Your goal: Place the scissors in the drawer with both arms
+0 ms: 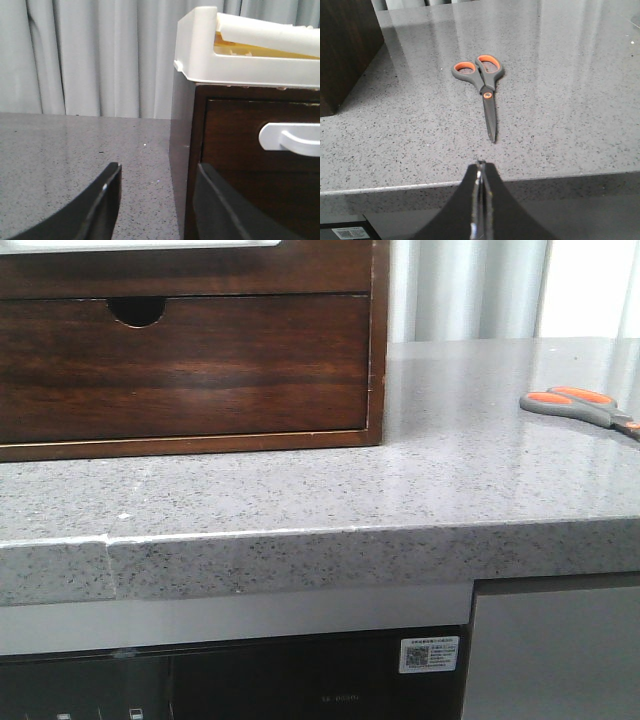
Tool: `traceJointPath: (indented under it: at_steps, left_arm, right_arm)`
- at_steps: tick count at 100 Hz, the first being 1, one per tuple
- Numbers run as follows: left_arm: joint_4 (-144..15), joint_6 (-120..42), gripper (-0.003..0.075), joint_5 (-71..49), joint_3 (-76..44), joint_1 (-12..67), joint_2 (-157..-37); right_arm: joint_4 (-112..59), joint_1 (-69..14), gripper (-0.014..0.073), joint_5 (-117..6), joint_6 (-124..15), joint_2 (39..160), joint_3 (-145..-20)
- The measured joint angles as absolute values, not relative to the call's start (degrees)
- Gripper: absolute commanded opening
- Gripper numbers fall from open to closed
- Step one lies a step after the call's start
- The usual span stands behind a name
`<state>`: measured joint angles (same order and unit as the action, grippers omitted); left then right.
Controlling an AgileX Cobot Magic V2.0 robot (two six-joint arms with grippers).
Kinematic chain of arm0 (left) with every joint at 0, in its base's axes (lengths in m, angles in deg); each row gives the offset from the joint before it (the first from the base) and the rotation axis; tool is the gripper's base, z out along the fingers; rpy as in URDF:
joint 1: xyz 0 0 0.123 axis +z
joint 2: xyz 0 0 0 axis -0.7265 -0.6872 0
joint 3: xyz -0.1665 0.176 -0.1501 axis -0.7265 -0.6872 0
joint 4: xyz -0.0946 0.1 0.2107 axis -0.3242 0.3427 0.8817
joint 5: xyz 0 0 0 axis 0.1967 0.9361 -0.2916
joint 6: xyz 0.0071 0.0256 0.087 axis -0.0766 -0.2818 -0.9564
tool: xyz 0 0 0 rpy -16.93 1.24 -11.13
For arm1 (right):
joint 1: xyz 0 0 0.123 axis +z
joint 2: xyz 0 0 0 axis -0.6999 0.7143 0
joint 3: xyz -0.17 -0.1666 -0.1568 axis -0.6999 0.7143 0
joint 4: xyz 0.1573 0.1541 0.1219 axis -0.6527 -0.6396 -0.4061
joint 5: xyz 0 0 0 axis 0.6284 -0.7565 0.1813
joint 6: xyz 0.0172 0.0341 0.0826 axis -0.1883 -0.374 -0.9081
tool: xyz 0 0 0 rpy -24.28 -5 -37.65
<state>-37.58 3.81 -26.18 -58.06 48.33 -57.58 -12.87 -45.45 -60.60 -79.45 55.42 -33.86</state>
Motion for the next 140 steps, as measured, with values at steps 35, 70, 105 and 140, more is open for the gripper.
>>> traceJointPath:
  at_steps: [35,70,105,140]
  left_arm:
    - [-6.5,3.8,0.0314,-41.4,-58.0,39.1,-69.8]
    - [10.0,-0.9,0.0314,-54.6,-53.9,36.8,-85.9]
    - [15.9,-8.1,0.0314,-55.8,-46.4,36.8,-92.5]
    - [16.3,-13.8,0.0314,-56.5,-42.9,36.8,-98.1]
  right_arm:
    - [-12.9,-45.4,-0.0066,-60.6,-79.4,55.4,-33.9]
    - [-12.9,-45.4,-0.0066,-60.6,-79.4,55.4,-33.9]
    - [-12.9,-45.4,-0.0066,-60.7,-79.4,55.4,-33.9]
    - [-12.9,-45.4,-0.0066,-60.8,-79.4,55.4,-33.9]
